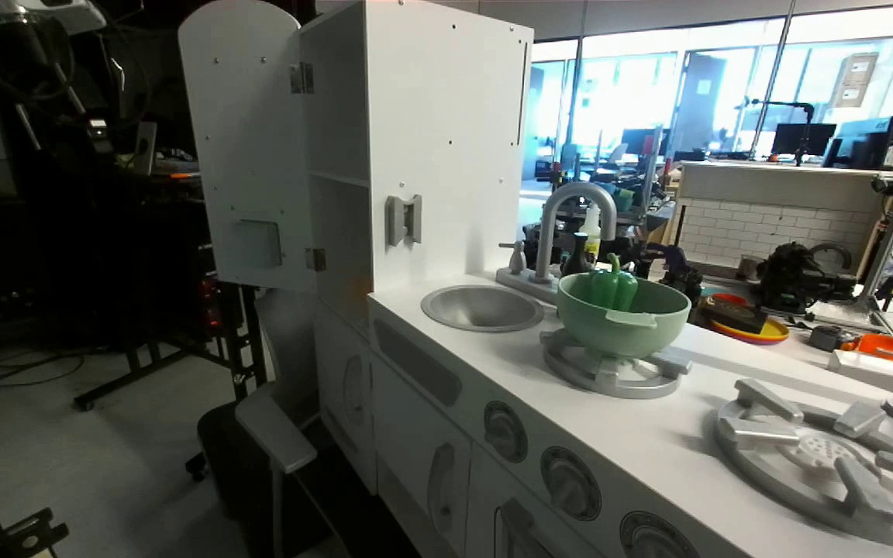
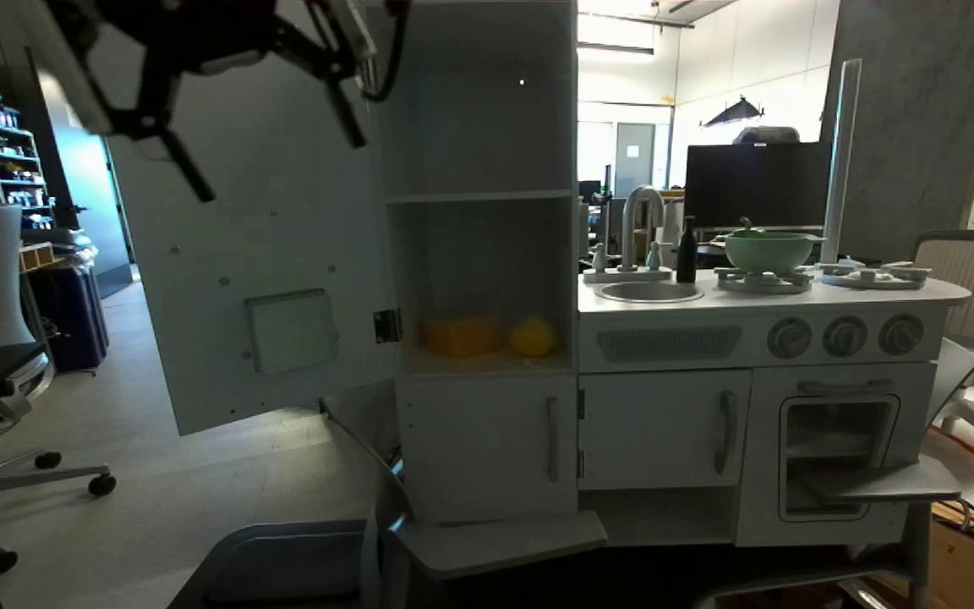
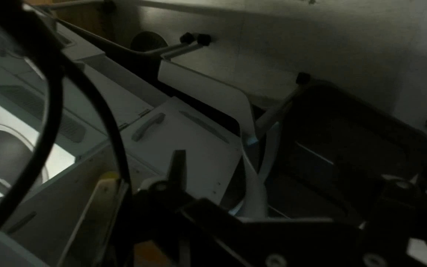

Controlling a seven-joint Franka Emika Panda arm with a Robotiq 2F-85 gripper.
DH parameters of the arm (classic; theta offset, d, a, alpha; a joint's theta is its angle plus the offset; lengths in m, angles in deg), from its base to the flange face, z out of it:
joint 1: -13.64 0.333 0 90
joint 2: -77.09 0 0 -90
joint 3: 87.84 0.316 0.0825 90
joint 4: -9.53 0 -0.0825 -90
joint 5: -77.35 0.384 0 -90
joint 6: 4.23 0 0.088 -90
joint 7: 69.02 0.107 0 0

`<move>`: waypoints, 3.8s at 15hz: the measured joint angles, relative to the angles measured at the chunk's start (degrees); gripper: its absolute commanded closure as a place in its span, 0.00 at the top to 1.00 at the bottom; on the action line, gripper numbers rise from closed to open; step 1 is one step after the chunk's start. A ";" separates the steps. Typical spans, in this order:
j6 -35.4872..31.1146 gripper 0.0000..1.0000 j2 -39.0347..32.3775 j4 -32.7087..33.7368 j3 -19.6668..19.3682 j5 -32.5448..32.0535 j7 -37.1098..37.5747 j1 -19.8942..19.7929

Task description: Open the right door of the cabinet, put the black bottle from the counter and the green toy from the pot in the cabinet.

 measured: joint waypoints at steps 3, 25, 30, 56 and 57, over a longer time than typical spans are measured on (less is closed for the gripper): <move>5.83 1.00 3.93 -1.06 -0.35 0.16 -7.03 -4.26; -4.30 1.00 13.41 -21.18 -10.88 11.33 -14.56 -33.60; -8.22 1.00 13.43 -23.25 -13.42 14.55 -13.94 -37.32; -19.67 1.00 3.52 -9.40 -17.19 26.94 -4.24 -43.03; -19.79 1.00 2.27 -7.81 -17.19 26.88 -3.25 -42.83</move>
